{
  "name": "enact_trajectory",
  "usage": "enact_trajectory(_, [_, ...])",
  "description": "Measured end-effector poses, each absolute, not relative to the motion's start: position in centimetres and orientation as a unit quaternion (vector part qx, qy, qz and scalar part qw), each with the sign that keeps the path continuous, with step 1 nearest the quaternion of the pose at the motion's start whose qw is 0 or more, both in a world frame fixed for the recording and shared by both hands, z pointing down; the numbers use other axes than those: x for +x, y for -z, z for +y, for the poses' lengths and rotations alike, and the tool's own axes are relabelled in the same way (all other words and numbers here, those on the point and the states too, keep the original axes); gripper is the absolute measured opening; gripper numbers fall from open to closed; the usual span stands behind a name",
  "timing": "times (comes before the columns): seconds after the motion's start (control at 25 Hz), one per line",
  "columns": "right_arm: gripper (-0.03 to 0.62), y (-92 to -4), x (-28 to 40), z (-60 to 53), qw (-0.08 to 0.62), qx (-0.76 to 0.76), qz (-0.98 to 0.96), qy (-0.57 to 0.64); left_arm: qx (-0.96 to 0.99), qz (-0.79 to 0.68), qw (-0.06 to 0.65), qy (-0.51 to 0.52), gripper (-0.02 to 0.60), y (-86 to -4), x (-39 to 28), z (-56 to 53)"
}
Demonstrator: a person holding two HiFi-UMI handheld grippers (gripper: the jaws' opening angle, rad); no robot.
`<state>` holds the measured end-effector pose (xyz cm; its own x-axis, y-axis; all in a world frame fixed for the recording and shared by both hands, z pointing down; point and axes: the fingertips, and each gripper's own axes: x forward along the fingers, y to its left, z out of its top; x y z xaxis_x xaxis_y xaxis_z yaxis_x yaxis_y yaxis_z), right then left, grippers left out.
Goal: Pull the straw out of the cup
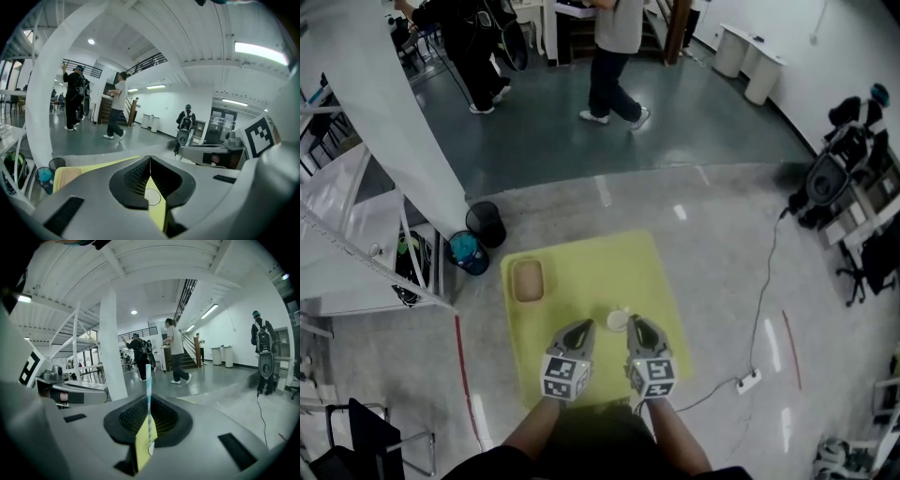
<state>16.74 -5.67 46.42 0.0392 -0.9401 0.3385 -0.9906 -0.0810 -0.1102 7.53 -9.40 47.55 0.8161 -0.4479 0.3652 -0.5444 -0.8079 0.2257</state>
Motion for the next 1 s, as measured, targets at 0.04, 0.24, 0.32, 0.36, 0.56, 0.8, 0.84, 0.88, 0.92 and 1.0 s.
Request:
enact_trajectory(0.04, [0.034,-46.2,16.7,-5.5,0.081,0.713,-0.678,-0.163,0.939,-0.268,0.161,-0.144,0.044,-47.2,7.8,-9.4])
enact_trajectory(0.24, [0.034,-44.8,16.7,-4.2,0.086,0.695,-0.698,-0.147,0.938,-0.286,0.154,-0.117,0.043,-45.5,8.8,-8.3])
enact_trajectory(0.32, [0.034,-44.3,17.1,-3.9,0.082,0.69,-0.705,-0.14,0.938,-0.292,0.151,-0.112,0.043,-45.1,9.3,-7.8])
enact_trajectory(0.36, [0.034,-44.0,17.3,-3.7,0.081,0.689,-0.706,-0.139,0.938,-0.293,0.149,-0.111,0.044,-44.9,9.4,-7.6])
enact_trajectory(0.56, [0.032,-42.8,17.6,-3.2,0.082,0.686,-0.71,-0.133,0.937,-0.298,0.146,-0.106,0.044,-44.2,9.8,-7.0])
enact_trajectory(0.8, [0.032,-41.7,17.6,-2.7,0.072,0.679,-0.722,-0.115,0.938,-0.3,0.14,-0.101,0.044,-43.3,10.3,-6.5])
enact_trajectory(0.84, [0.032,-41.6,17.7,-2.7,0.072,0.679,-0.722,-0.113,0.938,-0.301,0.138,-0.1,0.044,-43.1,10.4,-6.5])
enact_trajectory(0.88, [0.032,-41.3,17.8,-2.8,0.073,0.679,-0.722,-0.112,0.939,-0.302,0.136,-0.097,0.044,-43.0,10.5,-6.7])
enact_trajectory(0.92, [0.032,-41.1,17.8,-3.0,0.072,0.679,-0.722,-0.108,0.939,-0.302,0.134,-0.094,0.044,-42.8,10.6,-6.8])
enact_trajectory(1.0, [0.032,-41.0,17.7,-3.0,0.069,0.679,-0.724,-0.102,0.939,-0.303,0.135,-0.089,0.044,-42.7,10.5,-6.9])
